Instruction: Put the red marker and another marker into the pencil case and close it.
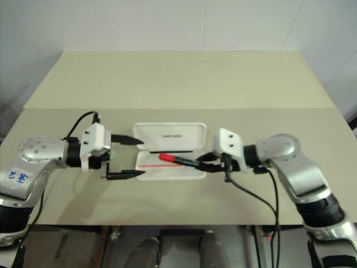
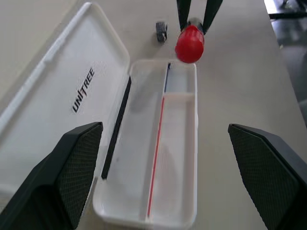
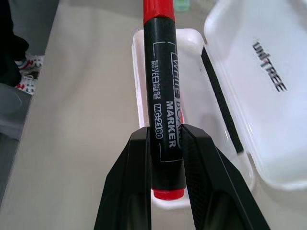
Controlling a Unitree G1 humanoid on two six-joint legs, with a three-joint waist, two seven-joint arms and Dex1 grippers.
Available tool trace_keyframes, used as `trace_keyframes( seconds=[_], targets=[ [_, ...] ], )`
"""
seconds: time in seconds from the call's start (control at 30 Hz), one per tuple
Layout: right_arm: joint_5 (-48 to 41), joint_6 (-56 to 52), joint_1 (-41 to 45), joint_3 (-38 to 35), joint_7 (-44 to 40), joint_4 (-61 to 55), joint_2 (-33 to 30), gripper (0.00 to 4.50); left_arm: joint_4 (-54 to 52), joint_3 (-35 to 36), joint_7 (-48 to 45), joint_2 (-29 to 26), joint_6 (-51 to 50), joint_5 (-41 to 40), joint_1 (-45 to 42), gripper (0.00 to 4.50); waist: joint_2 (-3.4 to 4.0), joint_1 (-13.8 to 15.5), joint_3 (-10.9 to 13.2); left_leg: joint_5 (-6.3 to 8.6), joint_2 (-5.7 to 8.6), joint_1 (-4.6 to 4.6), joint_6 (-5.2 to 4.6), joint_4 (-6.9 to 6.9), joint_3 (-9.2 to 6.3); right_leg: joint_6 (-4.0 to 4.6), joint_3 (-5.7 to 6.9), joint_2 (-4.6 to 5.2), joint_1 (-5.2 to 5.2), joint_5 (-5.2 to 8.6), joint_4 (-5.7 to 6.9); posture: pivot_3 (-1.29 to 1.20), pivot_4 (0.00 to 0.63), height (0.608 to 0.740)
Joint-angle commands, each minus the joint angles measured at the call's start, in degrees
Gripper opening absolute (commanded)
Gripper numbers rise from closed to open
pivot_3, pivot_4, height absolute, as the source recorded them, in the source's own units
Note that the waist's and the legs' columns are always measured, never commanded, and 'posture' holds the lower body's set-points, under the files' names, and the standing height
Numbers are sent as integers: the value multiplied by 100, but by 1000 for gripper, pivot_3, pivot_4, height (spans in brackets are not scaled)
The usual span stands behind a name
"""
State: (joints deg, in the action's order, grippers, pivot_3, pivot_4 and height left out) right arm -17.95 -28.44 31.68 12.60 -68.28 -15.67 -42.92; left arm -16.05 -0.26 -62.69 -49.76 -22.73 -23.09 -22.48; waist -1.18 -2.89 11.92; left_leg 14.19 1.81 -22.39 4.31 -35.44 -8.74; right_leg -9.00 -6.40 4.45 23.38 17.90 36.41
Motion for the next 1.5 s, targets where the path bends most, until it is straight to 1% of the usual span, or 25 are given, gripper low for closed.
trace_keyframes(
  seconds=[0.03, 0.17, 0.47, 0.7, 0.97, 1.03, 1.13, 1.5],
  targets=[
    [274, 395, 215, 237, 25, 120, 164, 596, -82, 220, -42, -128, 224, 64, 115, 4500, -1, 3, 0, 0, 0, 0, 0, 2, 0, 0, 0, 1, 0, 0, -2, 0, 150, 740],
    [745, 906, 509, 700, 66, 634, 551, 596, -62, 265, -8, -144, 274, 93, 189, 4500, -1, 4, 0, 0, 0, 0, 0, 5, -1, 0, 1, 1, 0, 0, -5, 0, 150, 740],
    [1386, 1671, 1128, 1109, 62, 1801, 1239, 596, -111, 255, 55, -83, 220, 82, 165, 4500, -1, -31, 0, 0, -2, 2, 0, 15, -2, 1, 2, 0, 3, 0, -3, 0, 150, 740],
    [1614, 2051, 1458, 1119, 6, 2469, 1508, 596, -185, 217, 113, -38, 150, 44, 150, 4500, -1, -28, 0, 0, -2, 2, 1, 21, -5, 3, 3, 0, 8, 2, 0, 0, 150, 740],
    [1717, 2291, 1610, 1101, -130, 2854, 1578, 596, -243, 195, 165, 32, 108, 28, 146, 4500, -1, -32, 0, -1, -2, 2, 1, 21, -5, 5, 3, -1, 10, 2, 3, 0, 150, 740],
    [1701, 2324, 1595, 1103, -224, 2842, 1564, 1342, -264, 197, 172, 45, 94, 28, 152, 4500, -1, -33, 0, -1, -2, 2, 1, 21, -5, 5, 3, -1, 10, 2, 3, 0, 150, 740],
    [1665, 2359, 1590, 1029, -200, 2829, 1614, 2291, -267, 200, 176, 61, 84, 25, 147, 4500, -1, -36, 0, -1, -2, 3, 1, 22, -5, 5, 3, -1, 10, 3, 3, 0, 150, 740],
    [852, 1493, 1605, 621, -451, 2010, 1613, 2291, -279, 211, 138, 70, 58, -16, 151, 4500, -1, -33, 0, -1, -2, 3, 1, 22, -7, 5, 3, -1, 10, 3, 4, 0, 150, 740]
  ],
)
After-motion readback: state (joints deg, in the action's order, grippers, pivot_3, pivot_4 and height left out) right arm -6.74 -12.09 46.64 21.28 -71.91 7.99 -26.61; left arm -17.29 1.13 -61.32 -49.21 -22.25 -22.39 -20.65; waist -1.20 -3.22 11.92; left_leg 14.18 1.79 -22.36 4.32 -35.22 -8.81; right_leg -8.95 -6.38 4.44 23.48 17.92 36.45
